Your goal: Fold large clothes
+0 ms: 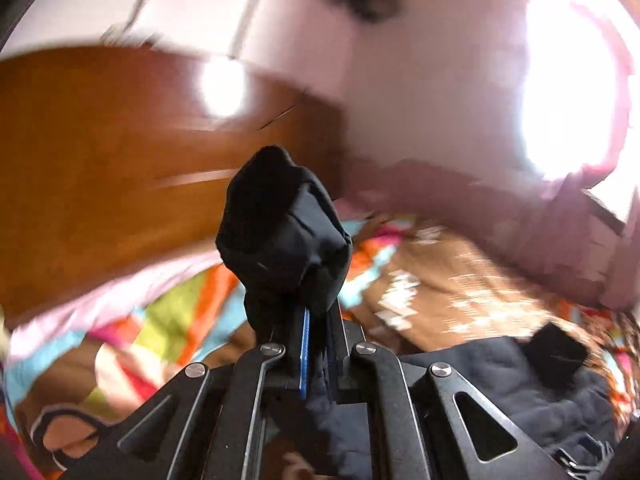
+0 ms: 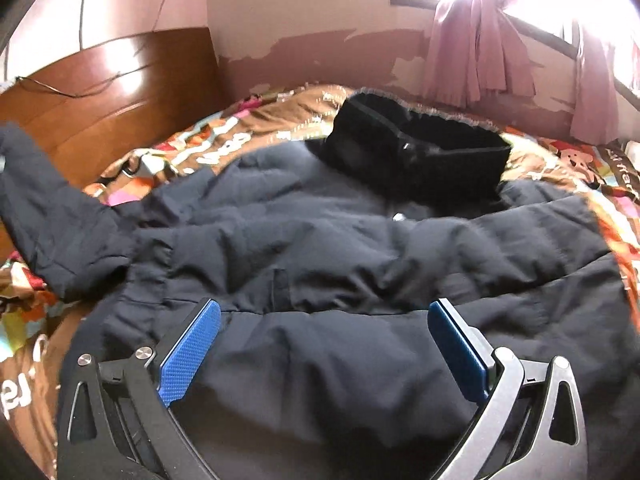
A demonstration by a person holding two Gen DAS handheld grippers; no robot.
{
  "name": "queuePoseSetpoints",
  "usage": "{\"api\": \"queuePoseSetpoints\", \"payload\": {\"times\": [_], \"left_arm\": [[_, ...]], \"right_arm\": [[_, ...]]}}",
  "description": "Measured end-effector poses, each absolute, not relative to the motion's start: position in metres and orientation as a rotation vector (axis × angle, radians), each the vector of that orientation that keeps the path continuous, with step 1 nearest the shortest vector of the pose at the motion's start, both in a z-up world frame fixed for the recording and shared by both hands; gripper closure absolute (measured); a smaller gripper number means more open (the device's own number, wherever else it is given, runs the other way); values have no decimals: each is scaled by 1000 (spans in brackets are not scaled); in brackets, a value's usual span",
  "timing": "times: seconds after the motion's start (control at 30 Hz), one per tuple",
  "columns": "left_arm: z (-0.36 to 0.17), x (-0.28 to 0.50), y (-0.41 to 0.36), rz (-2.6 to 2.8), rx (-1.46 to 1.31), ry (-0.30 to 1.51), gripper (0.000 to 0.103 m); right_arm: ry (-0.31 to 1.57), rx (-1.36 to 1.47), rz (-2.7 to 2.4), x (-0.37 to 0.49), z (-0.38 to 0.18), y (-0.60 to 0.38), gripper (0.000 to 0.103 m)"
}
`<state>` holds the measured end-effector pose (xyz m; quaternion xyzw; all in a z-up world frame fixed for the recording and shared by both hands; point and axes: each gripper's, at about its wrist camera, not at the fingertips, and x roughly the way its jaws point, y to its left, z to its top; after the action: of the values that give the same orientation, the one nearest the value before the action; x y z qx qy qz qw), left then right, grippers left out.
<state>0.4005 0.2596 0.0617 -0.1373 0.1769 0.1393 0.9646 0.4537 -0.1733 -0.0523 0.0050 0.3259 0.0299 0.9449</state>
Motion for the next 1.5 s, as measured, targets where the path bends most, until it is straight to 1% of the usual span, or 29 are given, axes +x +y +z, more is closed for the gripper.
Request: {"api": "queuePoseSetpoints", "payload": {"times": [0.1,0.2,0.37,0.5,0.6,0.87,1.0,1.1,1.27,1.33,1.4,1.47,1.5], "left_arm": [[100,392,203,149,-204,317,97],[119,384,151,42,-160,311,97],[118,380,60,-98,-74,339,97],[95,381,-1,-187,-30,402,97],[76,383,-30,-221,-18,458,97],[25,377,-74,-293,60,553,97],[-4,374,-91,-349,128,610,97],[-27,369,-103,-386,179,657,97],[-64,366,-105,-457,141,763,97],[-71,363,-101,-454,134,769,97],[-74,360,-100,-457,138,770,97],[-75,359,-102,-461,141,778,97],[-76,359,-102,-463,144,786,97]], "right_arm": [[677,40,72,441,-32,-190,1],[694,160,99,429,-15,-217,1],[678,350,113,402,7,-276,1],[691,382,67,385,12,-310,1],[698,426,57,377,15,-338,1],[667,535,84,373,8,-377,1],[681,614,195,385,-13,-373,1],[711,722,311,397,-39,-364,1],[807,822,321,414,-86,-351,1],[844,867,320,417,-102,-346,1],[886,914,324,420,-117,-343,5],[901,925,323,418,-127,-337,26],[903,927,322,418,-129,-335,28]]}}
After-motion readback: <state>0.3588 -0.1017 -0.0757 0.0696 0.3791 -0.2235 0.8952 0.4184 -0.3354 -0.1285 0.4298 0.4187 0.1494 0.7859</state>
